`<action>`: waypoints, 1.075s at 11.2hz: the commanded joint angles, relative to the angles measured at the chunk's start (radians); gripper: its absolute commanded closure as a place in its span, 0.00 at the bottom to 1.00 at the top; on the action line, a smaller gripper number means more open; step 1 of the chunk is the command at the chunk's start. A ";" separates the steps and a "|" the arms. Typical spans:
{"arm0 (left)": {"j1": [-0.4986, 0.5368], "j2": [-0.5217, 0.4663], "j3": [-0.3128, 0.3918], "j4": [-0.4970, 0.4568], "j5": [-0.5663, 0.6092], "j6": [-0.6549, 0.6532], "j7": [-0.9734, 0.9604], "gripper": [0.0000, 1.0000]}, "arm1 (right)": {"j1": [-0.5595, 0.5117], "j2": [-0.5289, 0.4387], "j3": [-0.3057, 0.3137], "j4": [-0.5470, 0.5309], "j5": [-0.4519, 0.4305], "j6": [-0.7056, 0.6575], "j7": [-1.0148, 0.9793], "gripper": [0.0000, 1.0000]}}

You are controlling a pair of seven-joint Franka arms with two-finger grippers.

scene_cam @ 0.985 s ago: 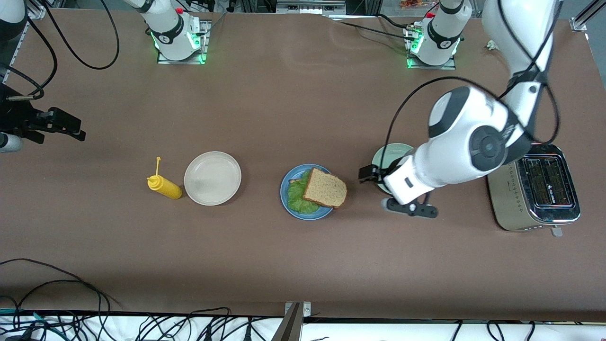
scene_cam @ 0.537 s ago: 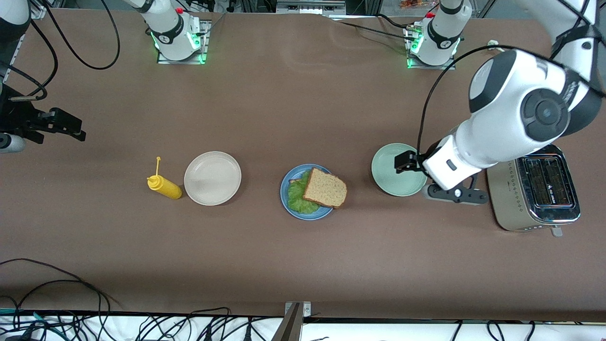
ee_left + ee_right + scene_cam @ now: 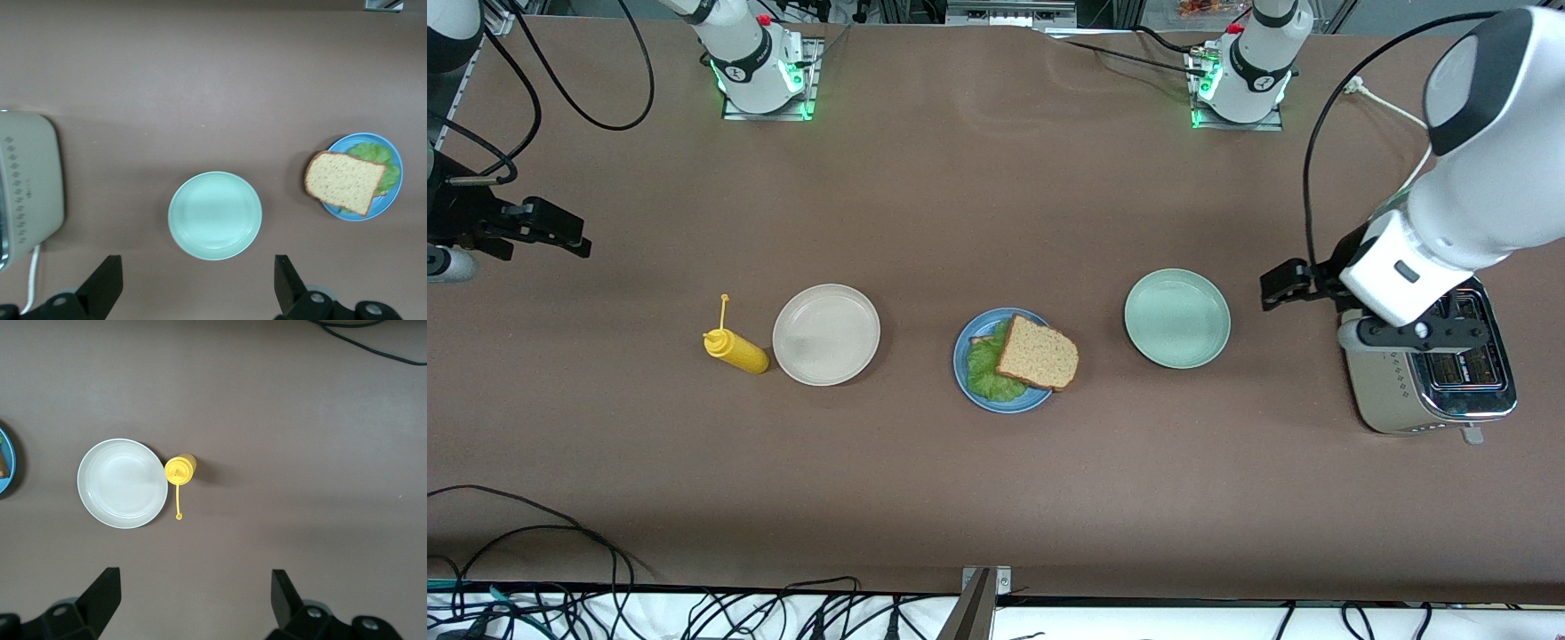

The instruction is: Make sandwich in blue plate with both arms

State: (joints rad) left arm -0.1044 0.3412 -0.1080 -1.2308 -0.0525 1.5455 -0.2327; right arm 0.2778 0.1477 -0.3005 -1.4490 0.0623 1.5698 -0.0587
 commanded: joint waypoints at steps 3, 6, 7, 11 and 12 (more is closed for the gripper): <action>-0.001 -0.129 0.099 -0.096 0.025 -0.073 0.171 0.00 | 0.001 -0.005 0.007 0.015 -0.019 -0.022 0.022 0.00; 0.034 -0.241 0.117 -0.234 0.026 -0.065 0.201 0.00 | 0.003 -0.005 0.007 0.013 -0.019 -0.022 0.022 0.00; 0.040 -0.267 0.117 -0.261 0.029 -0.062 0.214 0.00 | 0.003 -0.005 0.007 0.013 -0.021 -0.022 0.023 0.00; 0.049 -0.321 0.114 -0.324 0.065 -0.055 0.274 0.00 | 0.003 -0.005 0.007 0.013 -0.019 -0.023 0.022 0.00; 0.049 -0.349 0.113 -0.367 0.072 -0.027 0.276 0.00 | 0.003 -0.005 0.007 0.013 -0.019 -0.022 0.022 0.00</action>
State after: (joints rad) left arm -0.0566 0.0656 0.0122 -1.4946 -0.0187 1.4690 0.0143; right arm 0.2792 0.1475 -0.2994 -1.4482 0.0605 1.5652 -0.0517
